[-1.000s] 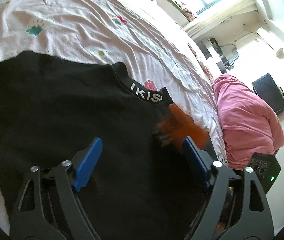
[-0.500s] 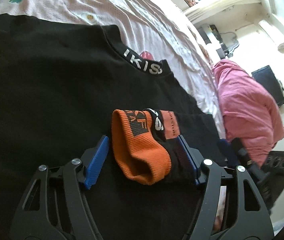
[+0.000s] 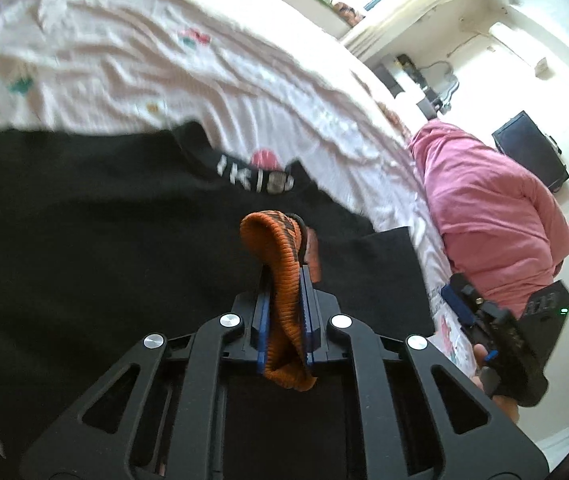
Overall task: Fold small clothes
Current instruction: 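Lower the cuff onto the shirt body and open the left gripper, then move the left gripper to the other sleeve's orange cuff and grasp it, then lift the cuff and carry the sleeve across the shirt with the left gripper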
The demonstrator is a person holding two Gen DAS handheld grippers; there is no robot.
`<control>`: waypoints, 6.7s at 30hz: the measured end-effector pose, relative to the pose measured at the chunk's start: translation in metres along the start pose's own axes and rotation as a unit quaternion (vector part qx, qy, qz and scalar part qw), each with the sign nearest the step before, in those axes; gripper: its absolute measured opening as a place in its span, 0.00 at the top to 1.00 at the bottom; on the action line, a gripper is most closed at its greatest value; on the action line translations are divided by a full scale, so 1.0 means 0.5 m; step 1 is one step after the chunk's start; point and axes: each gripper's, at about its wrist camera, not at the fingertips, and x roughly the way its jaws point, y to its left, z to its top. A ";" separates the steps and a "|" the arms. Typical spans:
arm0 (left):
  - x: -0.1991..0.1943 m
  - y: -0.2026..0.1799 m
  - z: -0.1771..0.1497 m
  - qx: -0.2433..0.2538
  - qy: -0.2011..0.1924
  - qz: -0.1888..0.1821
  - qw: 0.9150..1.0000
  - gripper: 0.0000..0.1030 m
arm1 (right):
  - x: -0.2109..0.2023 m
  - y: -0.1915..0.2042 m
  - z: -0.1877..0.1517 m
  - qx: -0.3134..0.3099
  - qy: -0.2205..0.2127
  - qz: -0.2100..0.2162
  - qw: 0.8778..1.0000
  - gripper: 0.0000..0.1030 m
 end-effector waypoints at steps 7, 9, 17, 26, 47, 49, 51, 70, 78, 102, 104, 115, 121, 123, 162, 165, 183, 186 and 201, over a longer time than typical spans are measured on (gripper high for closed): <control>-0.073 -0.008 0.014 0.020 -0.040 0.010 0.999 0.94 | -0.002 -0.008 0.003 0.005 0.001 -0.008 1.000 0.48; -0.084 -0.010 0.014 0.026 -0.045 0.017 0.999 0.94 | -0.002 -0.007 0.004 -0.001 0.002 -0.010 1.000 0.48; -0.116 0.028 0.020 0.014 -0.052 0.046 0.997 0.94 | 0.013 0.013 -0.002 -0.031 0.016 -0.027 0.999 0.48; -0.122 0.075 0.016 -0.005 -0.061 0.128 0.990 0.76 | 0.043 0.032 -0.023 -0.067 0.044 -0.043 0.996 0.48; -0.008 0.061 -0.057 0.074 0.020 0.227 0.971 0.43 | 0.134 0.111 -0.114 -0.148 0.141 -0.041 0.978 0.32; -0.018 0.056 -0.057 0.073 0.018 0.219 0.973 0.40 | 0.123 0.116 -0.109 -0.146 0.131 -0.034 0.980 0.27; -0.033 0.050 -0.054 0.068 0.010 0.212 0.975 0.34 | 0.111 0.122 -0.104 -0.146 0.118 -0.029 0.982 0.20; -0.190 0.059 -0.049 0.057 -0.085 0.259 0.960 0.09 | 0.049 0.212 -0.106 -0.187 0.052 0.009 0.981 0.05; -0.251 0.106 -0.049 0.025 -0.108 0.273 0.955 0.09 | 0.043 0.280 -0.127 -0.226 0.041 0.013 0.973 0.05; -0.454 0.298 -0.055 -0.098 -0.185 0.379 0.901 0.09 | 0.096 0.531 -0.222 -0.300 0.072 0.083 0.948 0.05; -0.466 0.322 -0.059 -0.116 -0.184 0.386 0.896 0.09 | 0.102 0.551 -0.226 -0.304 0.073 0.087 0.946 0.05; -0.471 0.425 -0.079 -0.204 -0.142 0.390 0.887 0.09 | 0.115 0.634 -0.253 -0.328 0.082 0.105 0.935 0.05; -0.463 0.483 -0.091 -0.250 -0.132 0.387 0.878 0.09 | 0.128 0.656 -0.284 -0.355 0.095 0.102 0.924 0.04; -0.462 0.499 -0.091 -0.261 -0.139 0.376 0.878 0.09 | 0.135 0.655 -0.293 -0.362 0.100 0.098 0.922 0.04; -0.412 0.233 -0.042 -0.036 -0.208 0.256 0.943 0.94 | 0.089 0.385 -0.233 -0.305 0.091 0.015 0.948 0.05; -0.392 0.212 -0.044 -0.028 -0.198 0.221 0.954 0.94 | 0.086 0.379 -0.227 -0.298 0.089 0.017 0.950 0.05; -0.304 0.125 -0.060 -0.010 -0.170 0.098 0.980 0.94 | 0.057 0.297 -0.143 -0.222 0.058 -0.003 0.973 0.05; -0.299 0.104 -0.063 0.001 -0.178 0.089 0.980 0.95 | 0.051 0.278 -0.128 -0.205 0.055 -0.010 0.977 0.05; -0.197 0.025 -0.079 0.034 -0.136 0.063 0.988 0.95 | 0.016 0.189 -0.066 -0.130 0.034 -0.029 0.990 0.05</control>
